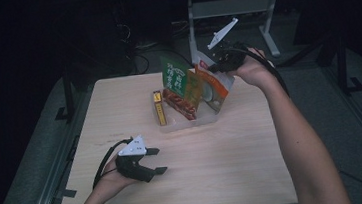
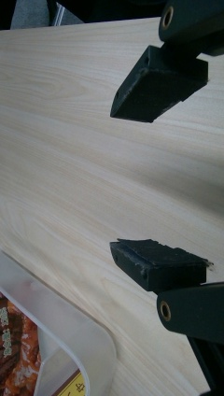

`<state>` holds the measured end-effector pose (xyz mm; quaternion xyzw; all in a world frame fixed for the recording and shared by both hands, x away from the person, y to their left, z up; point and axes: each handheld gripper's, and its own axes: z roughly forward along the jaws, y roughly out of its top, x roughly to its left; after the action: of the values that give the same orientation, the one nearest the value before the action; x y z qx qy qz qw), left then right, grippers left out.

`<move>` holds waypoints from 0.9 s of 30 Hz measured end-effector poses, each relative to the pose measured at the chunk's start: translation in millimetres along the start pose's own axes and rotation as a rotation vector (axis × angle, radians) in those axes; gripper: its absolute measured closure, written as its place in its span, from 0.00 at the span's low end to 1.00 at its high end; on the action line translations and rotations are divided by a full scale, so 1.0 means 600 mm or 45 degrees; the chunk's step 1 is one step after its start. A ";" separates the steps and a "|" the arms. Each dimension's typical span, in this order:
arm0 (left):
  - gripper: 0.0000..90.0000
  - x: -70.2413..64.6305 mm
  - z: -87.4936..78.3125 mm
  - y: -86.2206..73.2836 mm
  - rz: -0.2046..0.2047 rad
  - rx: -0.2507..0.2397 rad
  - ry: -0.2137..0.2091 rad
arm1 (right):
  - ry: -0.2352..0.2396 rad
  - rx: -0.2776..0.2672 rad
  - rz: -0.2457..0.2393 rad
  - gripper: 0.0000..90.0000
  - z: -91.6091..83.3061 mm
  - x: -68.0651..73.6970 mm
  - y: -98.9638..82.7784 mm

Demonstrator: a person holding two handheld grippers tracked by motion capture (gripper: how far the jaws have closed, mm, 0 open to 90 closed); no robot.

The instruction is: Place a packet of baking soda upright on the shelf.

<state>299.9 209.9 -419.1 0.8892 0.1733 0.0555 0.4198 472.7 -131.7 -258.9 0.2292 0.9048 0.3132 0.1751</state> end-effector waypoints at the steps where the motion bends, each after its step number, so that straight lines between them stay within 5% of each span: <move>1: 0.33 0.000 0.000 0.000 0.004 0.002 -0.001 | 0.001 0.000 0.002 1.00 0.003 -0.001 -0.001; 27: 0.32 -0.001 0.006 -0.002 0.014 0.034 -0.019 | 0.053 0.029 0.100 0.98 0.070 -0.011 -0.024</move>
<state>300.1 207.9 -422.1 0.8960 0.1661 0.0486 0.4089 493.2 -124.6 -298.5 0.2599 0.9021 0.3142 0.1410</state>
